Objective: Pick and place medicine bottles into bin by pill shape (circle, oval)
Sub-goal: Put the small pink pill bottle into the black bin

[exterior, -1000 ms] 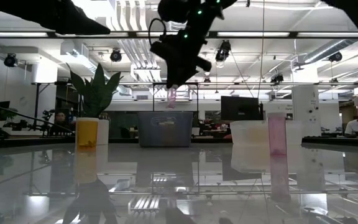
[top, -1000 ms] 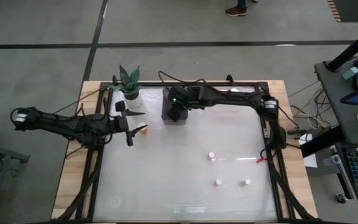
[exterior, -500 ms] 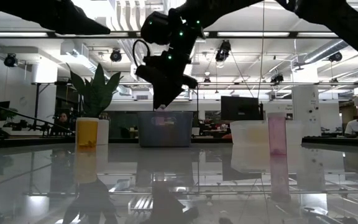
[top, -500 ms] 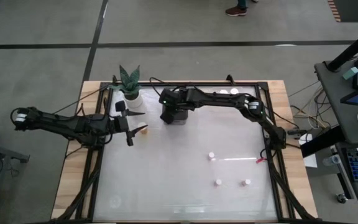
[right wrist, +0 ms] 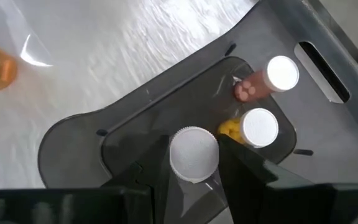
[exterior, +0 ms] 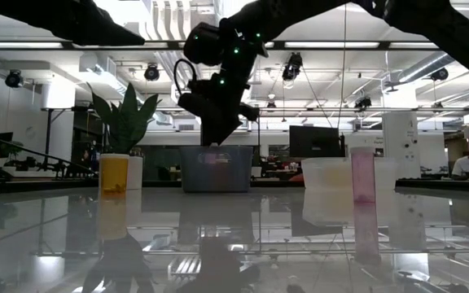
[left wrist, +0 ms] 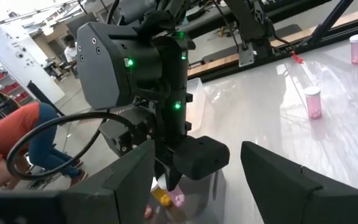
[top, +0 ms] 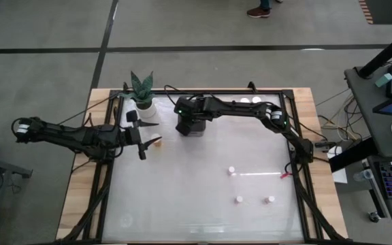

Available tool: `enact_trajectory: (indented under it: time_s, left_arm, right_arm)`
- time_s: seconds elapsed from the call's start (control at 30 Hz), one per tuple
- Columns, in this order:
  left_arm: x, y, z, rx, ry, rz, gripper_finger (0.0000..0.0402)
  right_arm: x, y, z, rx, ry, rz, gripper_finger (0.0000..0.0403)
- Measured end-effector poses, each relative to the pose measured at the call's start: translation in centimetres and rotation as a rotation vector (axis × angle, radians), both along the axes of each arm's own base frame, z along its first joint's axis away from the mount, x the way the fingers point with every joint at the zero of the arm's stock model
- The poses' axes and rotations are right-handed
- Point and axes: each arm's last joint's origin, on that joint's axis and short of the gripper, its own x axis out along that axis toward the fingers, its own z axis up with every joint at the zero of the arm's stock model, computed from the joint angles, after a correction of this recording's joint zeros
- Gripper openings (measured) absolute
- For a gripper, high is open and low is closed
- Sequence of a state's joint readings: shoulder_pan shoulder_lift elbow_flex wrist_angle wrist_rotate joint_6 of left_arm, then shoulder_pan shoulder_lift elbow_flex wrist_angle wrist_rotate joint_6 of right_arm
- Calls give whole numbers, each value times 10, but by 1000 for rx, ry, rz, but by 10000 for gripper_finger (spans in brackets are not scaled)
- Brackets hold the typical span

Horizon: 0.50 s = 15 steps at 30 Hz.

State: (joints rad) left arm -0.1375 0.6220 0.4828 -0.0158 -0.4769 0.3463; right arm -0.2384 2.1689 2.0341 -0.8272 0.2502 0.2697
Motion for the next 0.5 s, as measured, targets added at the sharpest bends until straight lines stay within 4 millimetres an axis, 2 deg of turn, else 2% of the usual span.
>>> enact_trajectory:
  time_s: [0.5]
  left_arm:
    - [0,0,0,0,0,-1,223]
  right_arm:
    - [-1,-5,-15,1,-13,-19,112]
